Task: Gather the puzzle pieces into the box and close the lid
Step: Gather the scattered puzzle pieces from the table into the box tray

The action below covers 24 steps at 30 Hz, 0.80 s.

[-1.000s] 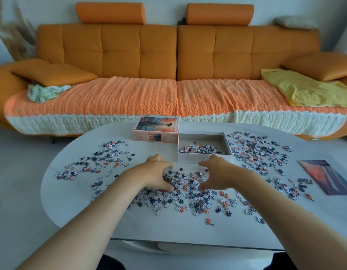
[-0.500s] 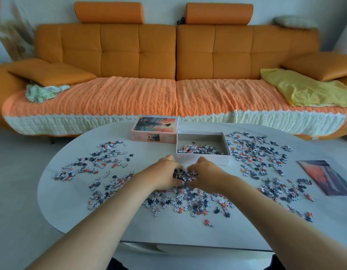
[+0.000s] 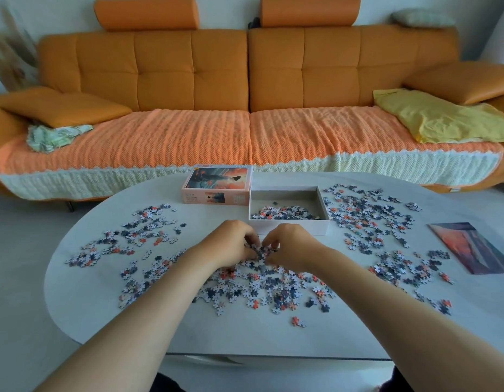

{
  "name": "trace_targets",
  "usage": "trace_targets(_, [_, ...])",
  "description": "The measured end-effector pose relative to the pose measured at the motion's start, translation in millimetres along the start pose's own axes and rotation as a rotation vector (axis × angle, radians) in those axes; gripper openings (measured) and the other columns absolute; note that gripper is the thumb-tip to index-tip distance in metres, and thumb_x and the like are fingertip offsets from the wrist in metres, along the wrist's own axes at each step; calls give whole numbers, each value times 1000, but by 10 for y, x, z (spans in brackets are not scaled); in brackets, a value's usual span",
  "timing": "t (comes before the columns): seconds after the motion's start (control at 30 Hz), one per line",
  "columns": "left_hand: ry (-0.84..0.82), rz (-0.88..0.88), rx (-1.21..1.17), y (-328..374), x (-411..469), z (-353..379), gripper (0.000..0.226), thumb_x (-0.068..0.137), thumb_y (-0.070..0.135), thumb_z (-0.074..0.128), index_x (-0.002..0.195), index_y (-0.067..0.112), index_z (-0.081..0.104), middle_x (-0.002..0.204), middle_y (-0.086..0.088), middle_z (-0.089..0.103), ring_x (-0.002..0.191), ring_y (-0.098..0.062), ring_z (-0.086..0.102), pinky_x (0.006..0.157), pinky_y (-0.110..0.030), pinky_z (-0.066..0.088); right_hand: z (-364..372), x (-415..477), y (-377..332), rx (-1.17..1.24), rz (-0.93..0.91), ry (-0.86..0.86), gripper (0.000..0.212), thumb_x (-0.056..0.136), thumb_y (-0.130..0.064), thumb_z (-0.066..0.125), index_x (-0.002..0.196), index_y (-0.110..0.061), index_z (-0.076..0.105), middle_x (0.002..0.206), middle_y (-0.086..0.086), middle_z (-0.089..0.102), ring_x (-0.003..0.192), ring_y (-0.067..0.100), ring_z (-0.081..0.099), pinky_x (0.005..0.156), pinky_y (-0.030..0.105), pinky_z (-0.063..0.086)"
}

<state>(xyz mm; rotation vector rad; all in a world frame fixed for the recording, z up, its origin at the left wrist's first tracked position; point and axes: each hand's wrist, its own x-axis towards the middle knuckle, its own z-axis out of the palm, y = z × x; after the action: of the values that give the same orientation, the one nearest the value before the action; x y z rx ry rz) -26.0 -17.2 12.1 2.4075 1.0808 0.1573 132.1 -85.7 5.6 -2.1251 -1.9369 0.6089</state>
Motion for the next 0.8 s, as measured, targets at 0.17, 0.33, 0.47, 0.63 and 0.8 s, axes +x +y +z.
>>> trace_targets(0.17, [-12,-37,-60,-14,81,-25,14,83,17,76,94,23,71,96,11,64,80,-1,58,63,-12,39,-118,16,2,55,50,-3,13,82,-15,70,89,-23,77,82,-9,70,72,12,65,56,13,48])
trace_targets(0.33, [43,-32,-166,56,186,-104,11,82,18,77,92,23,73,90,14,64,80,-2,59,69,-20,45,-259,-4,53,67,32,-8,19,86,-10,63,88,-22,79,66,-13,68,60,6,65,55,12,50])
trace_targets(0.47, [133,11,-296,174,338,-199,11,80,21,79,88,24,73,85,13,68,77,-4,62,64,-19,45,-526,31,111,328,42,148,15,83,-8,71,77,-21,75,68,-3,71,60,13,69,57,19,57])
trace_targets(0.63, [389,64,-166,224,625,-183,8,83,21,75,91,24,74,90,11,65,74,2,57,59,-6,36,-617,175,288,308,36,523,13,84,-6,68,84,-17,75,70,-5,64,57,11,58,45,9,41])
trace_targets(0.8, [239,109,14,159,713,-15,29,87,27,71,115,20,69,109,3,62,97,-13,59,78,-23,41,-530,237,409,234,45,272,18,91,-21,66,106,-26,74,83,-8,68,62,2,55,44,4,36])
